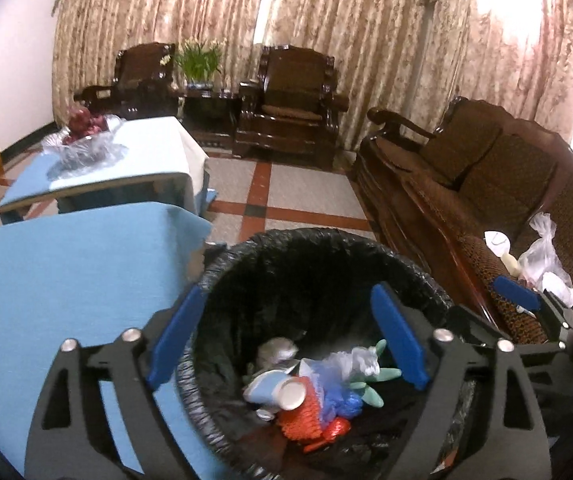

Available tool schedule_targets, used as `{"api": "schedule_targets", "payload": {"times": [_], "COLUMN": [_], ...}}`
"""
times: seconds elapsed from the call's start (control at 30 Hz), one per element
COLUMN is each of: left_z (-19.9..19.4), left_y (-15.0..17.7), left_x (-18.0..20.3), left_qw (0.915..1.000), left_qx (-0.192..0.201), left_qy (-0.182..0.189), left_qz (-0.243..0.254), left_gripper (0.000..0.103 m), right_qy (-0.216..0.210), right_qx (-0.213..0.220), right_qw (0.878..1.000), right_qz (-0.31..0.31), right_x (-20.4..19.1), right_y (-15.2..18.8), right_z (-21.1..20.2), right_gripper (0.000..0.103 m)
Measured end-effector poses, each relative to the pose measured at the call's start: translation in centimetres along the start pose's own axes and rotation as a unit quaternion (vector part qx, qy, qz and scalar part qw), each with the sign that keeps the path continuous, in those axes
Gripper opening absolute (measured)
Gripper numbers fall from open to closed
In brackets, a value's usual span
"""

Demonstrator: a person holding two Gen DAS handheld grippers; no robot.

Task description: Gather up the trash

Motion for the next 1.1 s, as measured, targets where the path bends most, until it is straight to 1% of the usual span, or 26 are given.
{"api": "schedule_targets", "payload": {"times": [0.1,0.3,0.5,0.73,0.87,1.1], "left_z": [-1.8,-5.9,-10.3,-15.0,-17.4,-20.6], "left_y": [0.2,1.6,2.6,3.2,3.2,3.0], "left_x": [-0.8,-3.3,-4.7,-5.3,-5.5,-5.4], "left_qw": [0.9999,0.9992,0.9975,0.9954,0.9946,0.9923], "left_qx": [0.003,0.004,0.018,0.032,0.041,0.065], "left_qy": [-0.012,-0.037,-0.065,-0.085,-0.090,-0.101], "left_qz": [0.002,-0.016,-0.021,-0.030,-0.032,-0.032], "left_gripper": [0.090,0.091,0.093,0.093,0.093,0.094], "right_qy": [-0.008,-0.032,-0.052,-0.073,-0.075,-0.083], "right_qx": [0.006,0.010,0.014,0.027,0.034,0.040], "right_qw": [1.000,0.999,0.998,0.996,0.996,0.994], "right_qz": [-0.003,-0.002,-0.018,-0.030,-0.041,-0.056], "right_x": [-1.0,-2.9,-5.7,-8.3,-9.5,-11.2], "right_y": [-0.4,-0.6,-0.9,-1.2,-1.6,-1.9], "right_z": [-1.4,-3.8,-6.7,-10.4,-12.2,-14.0], "right_gripper": [0.097,0.097,0.097,0.097,0.097,0.097]}}
Point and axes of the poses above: each gripper's, at about its wrist camera, not at the fingertips, and z roughly the way its jaws point, x to its right, y to its underside, the point moved 4 cm from there along z, roughly the way its jaws point, and after that the axes turned 2 degrees about -x, right-handed, at the moved point
